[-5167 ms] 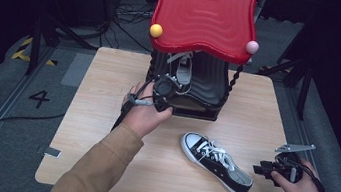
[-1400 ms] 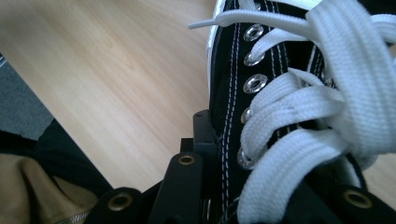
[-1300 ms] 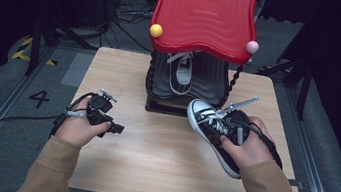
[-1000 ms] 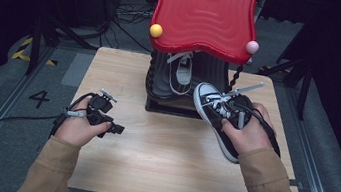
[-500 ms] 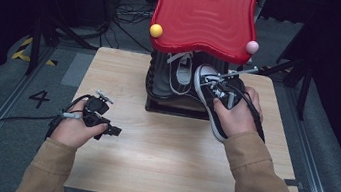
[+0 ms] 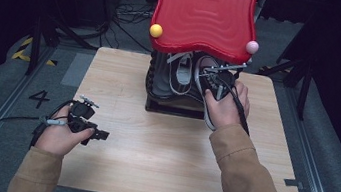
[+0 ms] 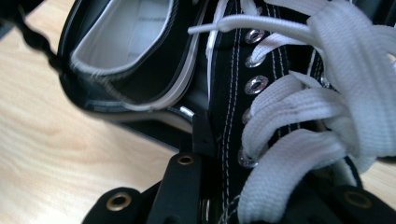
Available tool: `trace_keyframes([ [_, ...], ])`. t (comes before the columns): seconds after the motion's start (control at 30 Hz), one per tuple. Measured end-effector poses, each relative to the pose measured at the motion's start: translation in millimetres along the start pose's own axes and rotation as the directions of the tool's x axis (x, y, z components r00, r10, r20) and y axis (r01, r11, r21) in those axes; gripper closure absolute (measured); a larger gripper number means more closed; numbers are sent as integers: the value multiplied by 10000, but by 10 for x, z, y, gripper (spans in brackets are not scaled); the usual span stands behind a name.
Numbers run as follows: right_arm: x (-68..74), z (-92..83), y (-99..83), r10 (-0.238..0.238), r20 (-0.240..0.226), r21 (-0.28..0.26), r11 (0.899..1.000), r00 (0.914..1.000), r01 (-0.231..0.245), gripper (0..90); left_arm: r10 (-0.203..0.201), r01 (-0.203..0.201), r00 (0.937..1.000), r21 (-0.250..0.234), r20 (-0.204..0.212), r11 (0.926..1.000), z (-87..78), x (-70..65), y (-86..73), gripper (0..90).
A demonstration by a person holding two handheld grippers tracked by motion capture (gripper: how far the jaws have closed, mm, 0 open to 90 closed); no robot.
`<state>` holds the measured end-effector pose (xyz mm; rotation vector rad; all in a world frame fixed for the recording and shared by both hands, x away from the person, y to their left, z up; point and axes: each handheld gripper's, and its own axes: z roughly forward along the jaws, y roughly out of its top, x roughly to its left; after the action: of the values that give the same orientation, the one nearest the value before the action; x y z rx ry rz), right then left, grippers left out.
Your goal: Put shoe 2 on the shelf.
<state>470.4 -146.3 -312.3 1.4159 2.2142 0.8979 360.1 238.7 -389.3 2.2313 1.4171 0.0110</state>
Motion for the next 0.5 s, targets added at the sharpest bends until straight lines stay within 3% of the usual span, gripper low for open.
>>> trace_keyframes([
  [0.33,-47,200,44,293,21,-390,9988,9996,-292,862,-211,213,9997,232,-80,9995,14,8,-110,403],
  [0.5,26,281,104,453,-115,-453,9979,9989,-458,857,-202,206,9998,435,-80,9988,60,1,-133,403],
])
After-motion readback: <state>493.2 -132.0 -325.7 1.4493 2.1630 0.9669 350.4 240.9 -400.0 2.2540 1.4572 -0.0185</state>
